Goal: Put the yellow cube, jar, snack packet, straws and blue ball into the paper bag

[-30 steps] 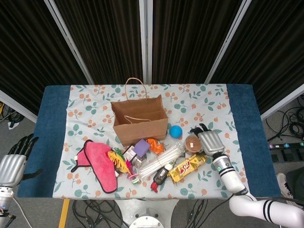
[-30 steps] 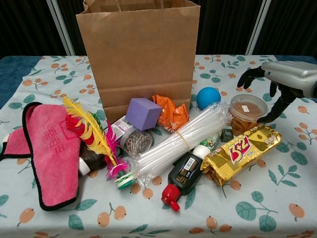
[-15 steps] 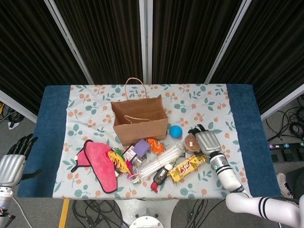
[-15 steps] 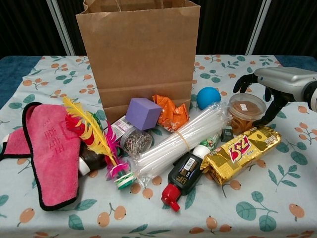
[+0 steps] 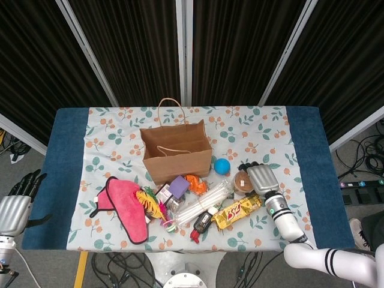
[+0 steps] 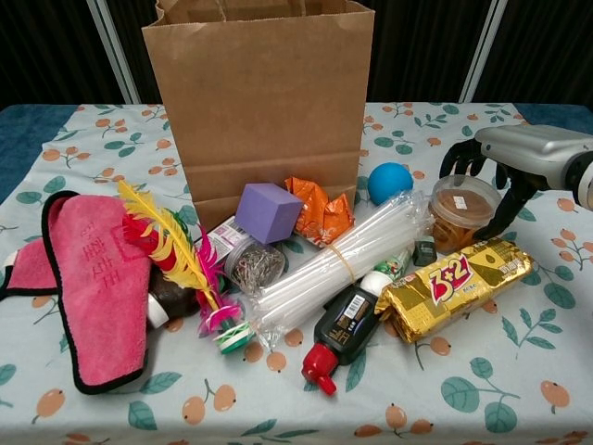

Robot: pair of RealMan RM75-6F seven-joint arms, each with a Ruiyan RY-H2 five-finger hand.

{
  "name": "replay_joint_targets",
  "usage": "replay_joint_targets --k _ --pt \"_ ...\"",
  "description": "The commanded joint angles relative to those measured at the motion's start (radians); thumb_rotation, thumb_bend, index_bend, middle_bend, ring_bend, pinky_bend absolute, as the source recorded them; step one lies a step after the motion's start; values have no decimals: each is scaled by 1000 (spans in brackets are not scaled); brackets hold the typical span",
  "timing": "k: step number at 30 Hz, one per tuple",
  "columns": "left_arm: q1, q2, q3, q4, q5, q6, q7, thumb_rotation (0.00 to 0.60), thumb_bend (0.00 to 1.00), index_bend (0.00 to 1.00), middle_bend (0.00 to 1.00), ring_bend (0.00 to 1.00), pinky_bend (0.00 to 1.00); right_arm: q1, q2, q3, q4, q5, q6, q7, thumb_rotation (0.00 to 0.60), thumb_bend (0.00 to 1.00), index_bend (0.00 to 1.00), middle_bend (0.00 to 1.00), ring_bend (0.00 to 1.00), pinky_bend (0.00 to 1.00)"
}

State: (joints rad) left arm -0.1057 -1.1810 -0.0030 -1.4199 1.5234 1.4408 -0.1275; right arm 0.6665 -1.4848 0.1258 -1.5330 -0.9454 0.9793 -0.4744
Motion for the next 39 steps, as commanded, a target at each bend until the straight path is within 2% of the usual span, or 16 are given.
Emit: replay_joint_targets --k 1,6,12,17,21,24,29,39 --pt "-1 -1 0 1 0 -1 0 600 95 80 137 62 194 -8 6 8 -11 -27 24 22 600 0 451 409 288 406" --pt "-3 -1 0 0 2 -3 3 600 95 80 137 62 194 -21 50 31 -69 -82 80 46 600 0 460 415 288 407" --pt "-7 2 -2 -10 8 -2 12 600 96 80 137 62 195 -29 180 88 -261 -178 191 9 600 0 472 425 288 407" --pt "-9 6 5 -17 13 -9 10 600 95 80 137 62 194 -12 292 170 -431 -236 273 -76 600 0 491 440 288 407" --pt "-10 6 0 -22 12 -3 4 600 95 80 137 63 197 37 314 237 -493 -191 272 -134 600 0 503 449 288 407" --pt "-9 8 -6 -24 7 3 -7 600 95 80 137 62 200 88 278 269 -484 -145 263 -172 600 0 503 447 288 407" --pt "-5 14 -10 -19 8 17 -19 600 96 80 137 63 200 201 167 309 -380 -96 244 -231 600 0 504 444 288 407" --pt "0 17 -23 5 -15 22 -50 600 94 80 137 62 200 350 -23 322 -188 13 196 -261 600 0 505 444 288 407"
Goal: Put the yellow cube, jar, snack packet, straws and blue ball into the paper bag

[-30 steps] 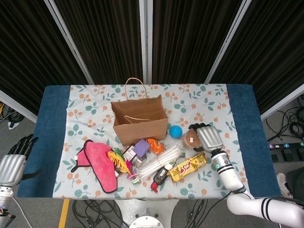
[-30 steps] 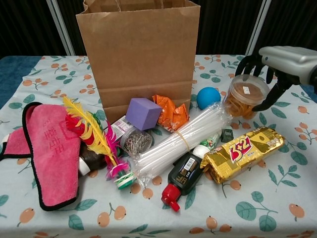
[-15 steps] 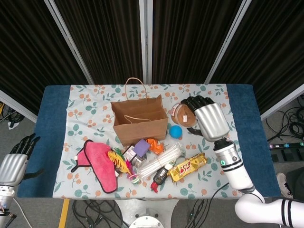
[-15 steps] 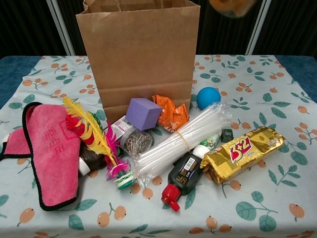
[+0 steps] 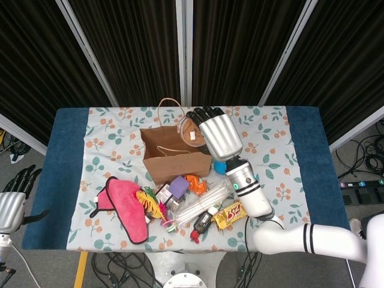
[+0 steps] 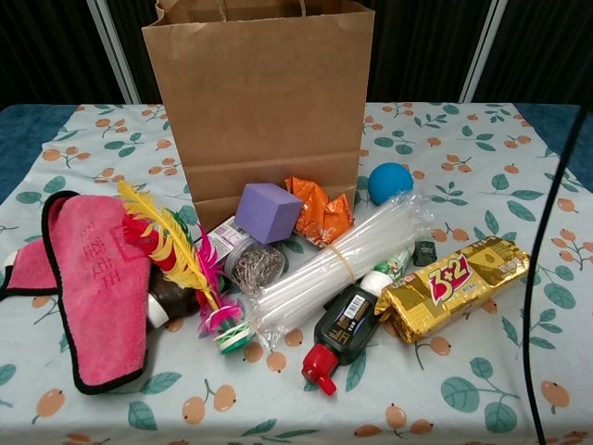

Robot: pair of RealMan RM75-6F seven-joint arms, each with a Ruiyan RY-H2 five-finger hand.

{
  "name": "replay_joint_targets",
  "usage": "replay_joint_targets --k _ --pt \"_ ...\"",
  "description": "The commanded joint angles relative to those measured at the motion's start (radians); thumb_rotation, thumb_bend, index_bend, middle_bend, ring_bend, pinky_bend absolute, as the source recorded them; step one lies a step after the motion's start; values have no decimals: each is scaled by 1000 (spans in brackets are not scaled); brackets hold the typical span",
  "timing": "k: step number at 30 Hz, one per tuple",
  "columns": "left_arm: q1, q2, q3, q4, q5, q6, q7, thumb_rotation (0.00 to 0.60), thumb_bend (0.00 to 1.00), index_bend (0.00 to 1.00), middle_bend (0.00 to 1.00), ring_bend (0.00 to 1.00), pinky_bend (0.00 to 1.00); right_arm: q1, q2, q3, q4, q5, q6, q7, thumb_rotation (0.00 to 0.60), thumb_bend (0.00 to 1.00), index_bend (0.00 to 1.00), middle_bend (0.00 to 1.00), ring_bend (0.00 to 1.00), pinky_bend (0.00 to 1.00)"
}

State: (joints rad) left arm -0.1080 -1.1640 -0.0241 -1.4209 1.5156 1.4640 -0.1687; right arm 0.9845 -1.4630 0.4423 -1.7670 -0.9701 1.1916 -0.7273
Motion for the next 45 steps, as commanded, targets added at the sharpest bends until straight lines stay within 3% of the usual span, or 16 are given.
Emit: replay_joint_targets --k 1,9,19,28,45 --pt "5 -1 -3 10 -11 -1 -14 600 95 80 137 62 200 39 -54 5 56 45 -18 -8 600 0 507 444 288 407" --pt "10 1 -2 32 -12 1 -42 600 94 80 137 62 200 55 -65 -14 74 40 -14 5 600 0 486 444 287 407" --pt "2 -5 -1 25 -2 -4 -30 600 96 80 137 62 200 49 -37 -35 50 46 -18 23 600 0 308 367 253 407" --pt "3 -2 -2 23 -4 -5 -28 600 94 80 137 63 200 49 -26 -45 48 59 -20 35 600 0 236 332 246 408" --pt "0 2 -7 18 -7 -6 -25 600 94 80 137 62 200 61 -24 -33 47 44 -8 77 600 0 121 231 217 407"
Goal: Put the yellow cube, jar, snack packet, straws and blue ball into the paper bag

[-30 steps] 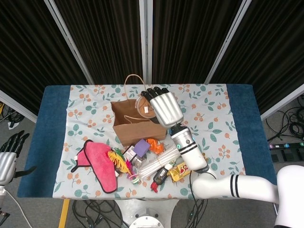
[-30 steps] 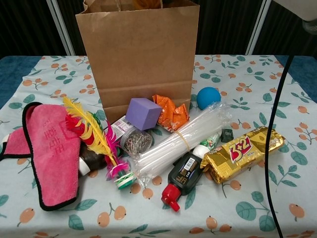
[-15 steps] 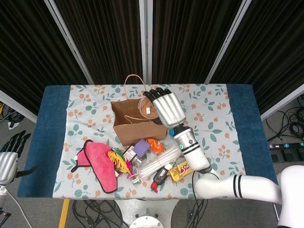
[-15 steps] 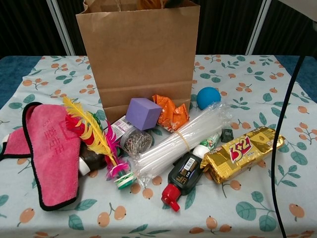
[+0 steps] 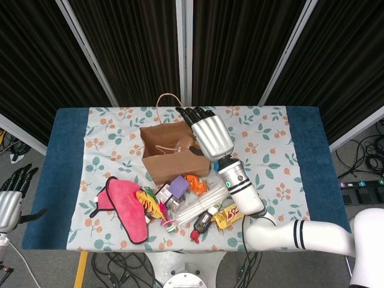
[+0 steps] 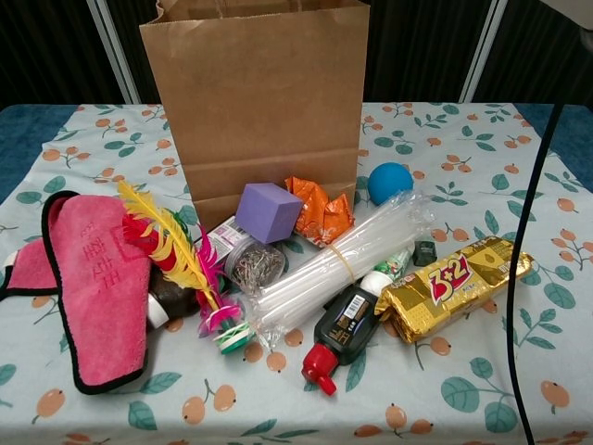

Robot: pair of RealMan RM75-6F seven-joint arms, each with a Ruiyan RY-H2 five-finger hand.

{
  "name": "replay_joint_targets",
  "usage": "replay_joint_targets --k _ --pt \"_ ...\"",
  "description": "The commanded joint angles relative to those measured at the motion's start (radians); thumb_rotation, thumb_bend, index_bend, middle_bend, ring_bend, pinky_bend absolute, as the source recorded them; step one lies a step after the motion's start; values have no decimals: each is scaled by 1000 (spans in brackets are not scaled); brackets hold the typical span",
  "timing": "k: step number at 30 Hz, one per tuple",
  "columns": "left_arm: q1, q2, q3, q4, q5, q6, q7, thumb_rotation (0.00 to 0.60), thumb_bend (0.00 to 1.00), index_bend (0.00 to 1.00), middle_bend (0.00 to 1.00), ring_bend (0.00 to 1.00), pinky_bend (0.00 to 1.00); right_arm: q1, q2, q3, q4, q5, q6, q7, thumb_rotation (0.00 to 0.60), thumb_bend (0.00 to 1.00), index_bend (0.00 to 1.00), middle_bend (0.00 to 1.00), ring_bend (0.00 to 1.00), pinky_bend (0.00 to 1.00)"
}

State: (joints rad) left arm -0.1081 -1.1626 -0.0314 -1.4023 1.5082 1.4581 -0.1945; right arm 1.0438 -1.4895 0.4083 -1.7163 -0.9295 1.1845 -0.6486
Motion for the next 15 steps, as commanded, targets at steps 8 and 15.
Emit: replay_joint_targets --k 8,15 --pt "-5 4 -2 -9 2 -2 6 600 96 80 137 63 200 -2 18 15 -42 -16 26 15 600 0 121 239 216 408" --pt "-6 8 -2 -19 4 -1 12 600 95 80 137 62 200 -70 120 32 -178 -116 124 38 600 0 131 294 232 408"
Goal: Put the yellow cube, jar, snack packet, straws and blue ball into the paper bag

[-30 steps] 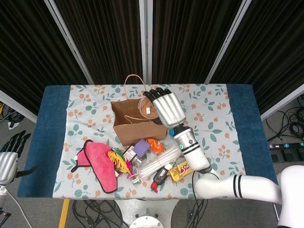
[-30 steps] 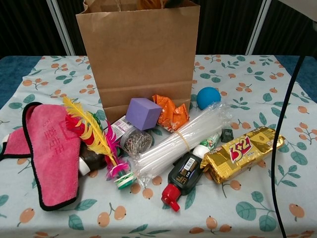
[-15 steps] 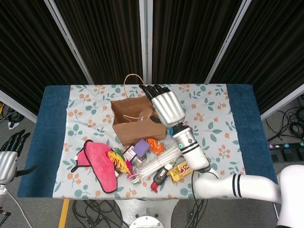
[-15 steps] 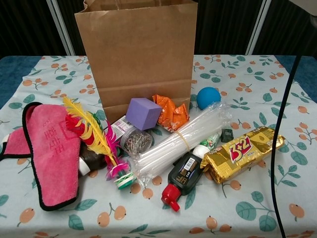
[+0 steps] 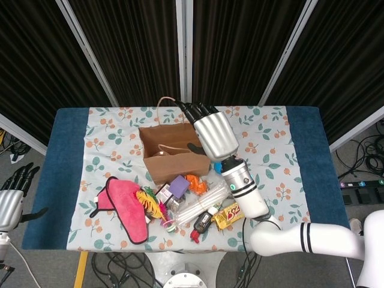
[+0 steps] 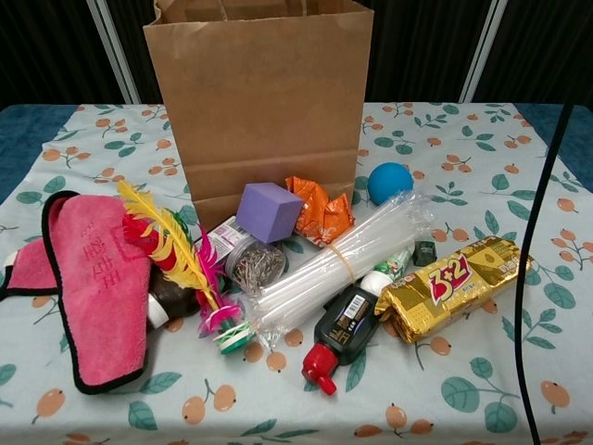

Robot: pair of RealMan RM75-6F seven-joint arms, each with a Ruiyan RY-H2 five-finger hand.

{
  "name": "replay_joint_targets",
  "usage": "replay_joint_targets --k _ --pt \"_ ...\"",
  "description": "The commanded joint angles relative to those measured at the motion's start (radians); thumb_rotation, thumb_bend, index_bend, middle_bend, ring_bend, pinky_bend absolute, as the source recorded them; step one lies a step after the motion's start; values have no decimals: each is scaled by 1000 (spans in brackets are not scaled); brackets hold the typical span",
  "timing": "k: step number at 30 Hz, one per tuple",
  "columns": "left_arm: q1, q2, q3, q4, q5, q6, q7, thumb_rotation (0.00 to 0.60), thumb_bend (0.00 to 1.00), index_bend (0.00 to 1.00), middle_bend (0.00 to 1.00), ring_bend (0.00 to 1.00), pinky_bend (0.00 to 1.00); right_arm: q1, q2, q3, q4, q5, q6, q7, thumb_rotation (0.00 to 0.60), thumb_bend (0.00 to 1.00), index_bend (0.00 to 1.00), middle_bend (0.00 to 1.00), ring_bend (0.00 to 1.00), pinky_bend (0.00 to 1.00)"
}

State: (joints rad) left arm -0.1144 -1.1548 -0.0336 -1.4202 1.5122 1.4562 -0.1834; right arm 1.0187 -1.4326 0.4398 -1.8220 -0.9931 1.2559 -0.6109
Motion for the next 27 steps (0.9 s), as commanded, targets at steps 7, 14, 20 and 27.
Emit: replay_joint_targets --k 7,14,20,27 --pt "-3 -8 5 -2 11 0 5 600 95 80 137 63 200 -249 278 -202 -249 -154 92 -37 600 0 338 354 266 408" --pt "-2 -14 8 -14 20 10 31 600 95 80 137 63 200 -426 294 -450 -113 -391 70 184 600 0 345 368 266 408" --pt "0 -14 15 -29 34 17 54 600 96 80 137 62 200 -463 241 -534 81 -510 3 311 600 0 357 367 266 408" --pt "5 -12 16 -34 32 26 65 600 96 80 137 62 200 -453 201 -555 198 -540 -104 382 600 0 369 366 266 409"
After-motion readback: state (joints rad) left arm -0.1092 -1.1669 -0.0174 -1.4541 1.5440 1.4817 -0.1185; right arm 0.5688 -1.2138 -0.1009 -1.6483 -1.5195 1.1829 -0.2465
